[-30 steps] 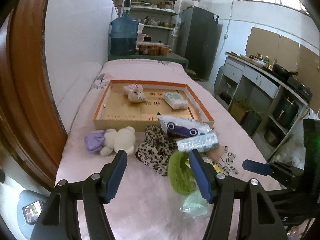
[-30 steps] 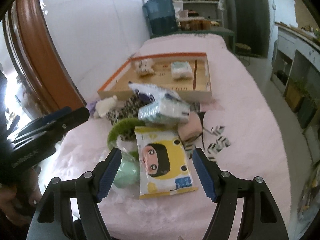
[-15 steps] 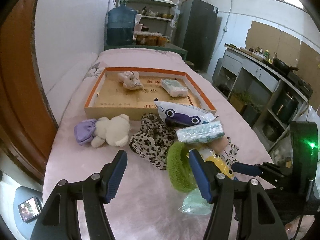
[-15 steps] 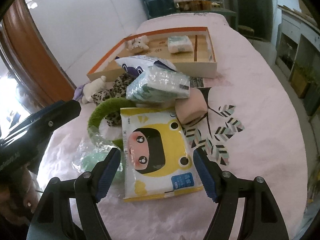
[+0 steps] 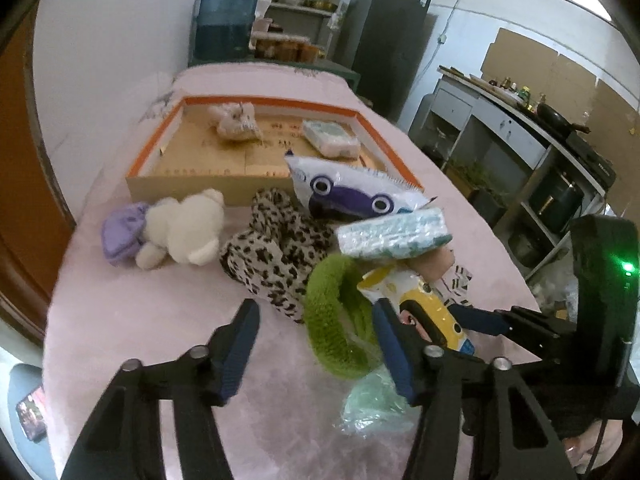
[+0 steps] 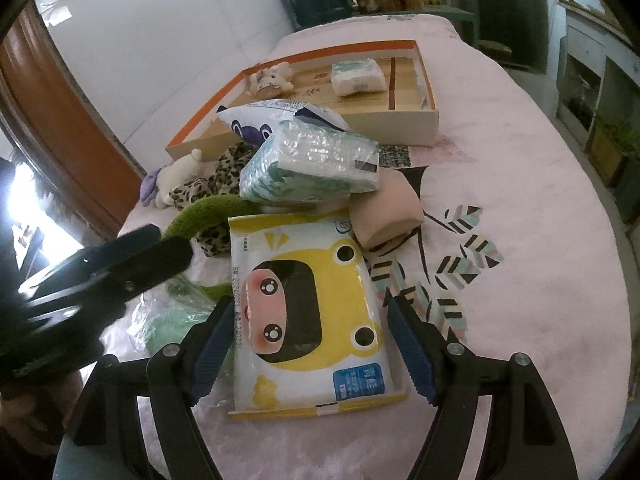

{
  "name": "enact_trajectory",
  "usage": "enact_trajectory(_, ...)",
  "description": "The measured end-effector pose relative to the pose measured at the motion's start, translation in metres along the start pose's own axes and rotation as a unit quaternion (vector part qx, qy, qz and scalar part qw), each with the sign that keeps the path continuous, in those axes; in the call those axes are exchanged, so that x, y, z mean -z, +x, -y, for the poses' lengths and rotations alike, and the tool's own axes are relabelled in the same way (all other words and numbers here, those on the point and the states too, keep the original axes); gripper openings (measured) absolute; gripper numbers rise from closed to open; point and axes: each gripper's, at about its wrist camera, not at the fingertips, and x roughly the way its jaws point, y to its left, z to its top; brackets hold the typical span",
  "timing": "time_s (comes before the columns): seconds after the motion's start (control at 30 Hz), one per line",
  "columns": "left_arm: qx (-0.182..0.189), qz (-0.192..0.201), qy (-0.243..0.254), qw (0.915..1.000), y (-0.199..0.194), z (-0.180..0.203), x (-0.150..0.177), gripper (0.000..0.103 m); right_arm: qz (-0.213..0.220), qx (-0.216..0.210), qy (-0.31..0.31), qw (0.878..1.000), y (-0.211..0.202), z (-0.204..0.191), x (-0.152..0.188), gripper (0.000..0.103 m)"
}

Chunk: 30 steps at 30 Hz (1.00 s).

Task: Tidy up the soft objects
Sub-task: 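Grasp the green fuzzy ring with the left tool while the right tool grasps the yellow wipe pack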

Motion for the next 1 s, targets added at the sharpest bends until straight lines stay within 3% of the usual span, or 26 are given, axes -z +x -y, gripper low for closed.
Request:
enact_trajectory(0.17,0.016,-0.018,-0.014,0.9996,0.013,-0.003,0.003,0.038,0.000,-0.004,-0.004,1.000,0.000,0.001,0.002,0.077)
enact_trajectory(0.27,0.023,-0.017,-0.012,0.9995,0.015,-0.003,0.003,0.023,0.000,-0.006,-0.004,1.000,-0.001,0.000,0.003,0.077)
enact_trajectory(0.37,0.027,-0.008,-0.012,0.9995,0.014,-0.003,0.002,0.018,0.000,-0.010,-0.005,1.000,-0.003,0.000,0.006,0.065)
enact_trajectory(0.47,0.031,0.002,-0.010,0.9995,0.010,-0.002,0.003,0.017,0.001,-0.009,-0.003,1.000,-0.006,0.000,0.008,0.060)
enact_trajectory(1.0,0.063,0.066,-0.032,0.9953,-0.032,-0.009,-0.006,0.016,0.006,-0.029,0.001,1.000,-0.026,-0.005,0.022,0.059)
